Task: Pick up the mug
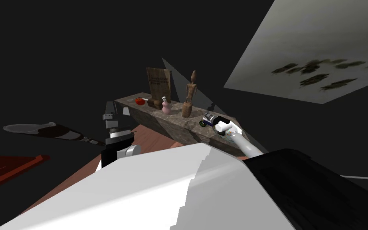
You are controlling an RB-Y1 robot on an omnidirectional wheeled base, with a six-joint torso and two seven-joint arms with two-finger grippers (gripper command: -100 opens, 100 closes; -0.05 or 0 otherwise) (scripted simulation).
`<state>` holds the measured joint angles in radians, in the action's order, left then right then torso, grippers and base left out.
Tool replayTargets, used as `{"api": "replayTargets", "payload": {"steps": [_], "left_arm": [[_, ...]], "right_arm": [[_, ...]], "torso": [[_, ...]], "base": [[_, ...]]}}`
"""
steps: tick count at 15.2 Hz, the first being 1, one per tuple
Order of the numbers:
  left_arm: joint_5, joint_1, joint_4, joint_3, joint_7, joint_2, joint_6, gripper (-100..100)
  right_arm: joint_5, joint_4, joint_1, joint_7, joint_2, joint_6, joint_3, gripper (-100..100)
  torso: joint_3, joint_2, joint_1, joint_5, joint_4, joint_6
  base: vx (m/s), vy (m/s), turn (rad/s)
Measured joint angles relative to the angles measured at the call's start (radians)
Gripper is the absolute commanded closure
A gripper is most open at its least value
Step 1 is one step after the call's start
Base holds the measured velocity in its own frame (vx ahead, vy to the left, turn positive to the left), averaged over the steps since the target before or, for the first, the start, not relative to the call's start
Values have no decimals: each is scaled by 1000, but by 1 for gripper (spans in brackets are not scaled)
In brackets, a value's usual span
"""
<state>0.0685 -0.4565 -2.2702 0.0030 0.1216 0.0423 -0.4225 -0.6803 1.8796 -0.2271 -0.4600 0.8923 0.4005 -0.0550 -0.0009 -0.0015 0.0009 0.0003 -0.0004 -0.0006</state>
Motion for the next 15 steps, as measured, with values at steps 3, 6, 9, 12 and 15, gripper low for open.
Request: {"api": "replayTargets", "payload": {"steps": [3, 6, 9, 12, 15], "left_arm": [[0, 0, 0, 0, 0, 0, 0, 0], [0, 0, 0, 0, 0, 0, 0, 0], [0, 0, 0, 0, 0, 0, 0, 0], [0, 0, 0, 0, 0, 0, 0, 0], [0, 0, 0, 0, 0, 0, 0, 0]], "right_arm": [[-47, -37, 13, -29, 55, 44, 8, -100], [-89, -67, 28, -56, 102, 96, 14, -100], [-118, -84, 36, -77, 138, 156, 16, -100], [-155, -110, 43, -101, 177, 213, 22, -100], [-189, -141, 62, -126, 213, 268, 35, -100]], "torso": [[0, 0, 0, 0, 0, 0], [0, 0, 1, 0, 0, 0], [0, 0, 1, 0, 0, 0], [0, 0, 1, 0, 0, 0], [0, 0, 1, 0, 0, 0]], "base": [[6, 12, 94], [8, 15, 111], [8, 17, 107], [8, 19, 89], [8, 18, 101]]}}
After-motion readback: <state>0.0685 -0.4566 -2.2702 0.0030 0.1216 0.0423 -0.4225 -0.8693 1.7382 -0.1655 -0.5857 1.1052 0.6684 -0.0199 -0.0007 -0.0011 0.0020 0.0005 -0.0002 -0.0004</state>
